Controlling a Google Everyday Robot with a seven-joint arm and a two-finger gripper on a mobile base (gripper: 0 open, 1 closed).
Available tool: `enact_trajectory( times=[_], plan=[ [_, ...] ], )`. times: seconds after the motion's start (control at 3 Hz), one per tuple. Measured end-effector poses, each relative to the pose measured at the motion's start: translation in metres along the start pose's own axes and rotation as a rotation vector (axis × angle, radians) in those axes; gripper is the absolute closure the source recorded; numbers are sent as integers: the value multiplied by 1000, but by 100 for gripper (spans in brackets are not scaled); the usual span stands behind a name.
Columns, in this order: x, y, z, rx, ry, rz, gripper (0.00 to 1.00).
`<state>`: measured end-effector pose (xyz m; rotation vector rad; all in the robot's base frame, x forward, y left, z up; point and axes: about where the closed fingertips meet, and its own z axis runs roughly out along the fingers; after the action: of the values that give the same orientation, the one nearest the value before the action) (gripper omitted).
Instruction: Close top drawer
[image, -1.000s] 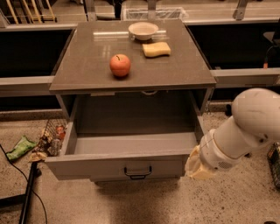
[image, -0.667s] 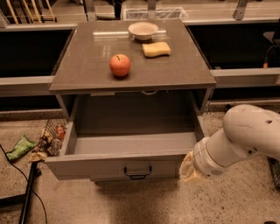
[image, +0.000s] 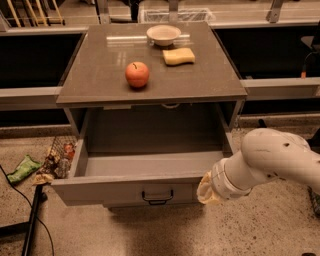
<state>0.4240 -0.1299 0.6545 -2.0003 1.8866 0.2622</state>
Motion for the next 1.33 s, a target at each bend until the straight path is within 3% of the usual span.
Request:
enact_trajectory(
  times=[0.33,0.67,1.33],
  plan=[
    [5,-10,10,2,0,4,82],
    [11,-18,16,7,1,16,51],
    [15,-29,20,2,-8,15,5]
  ],
)
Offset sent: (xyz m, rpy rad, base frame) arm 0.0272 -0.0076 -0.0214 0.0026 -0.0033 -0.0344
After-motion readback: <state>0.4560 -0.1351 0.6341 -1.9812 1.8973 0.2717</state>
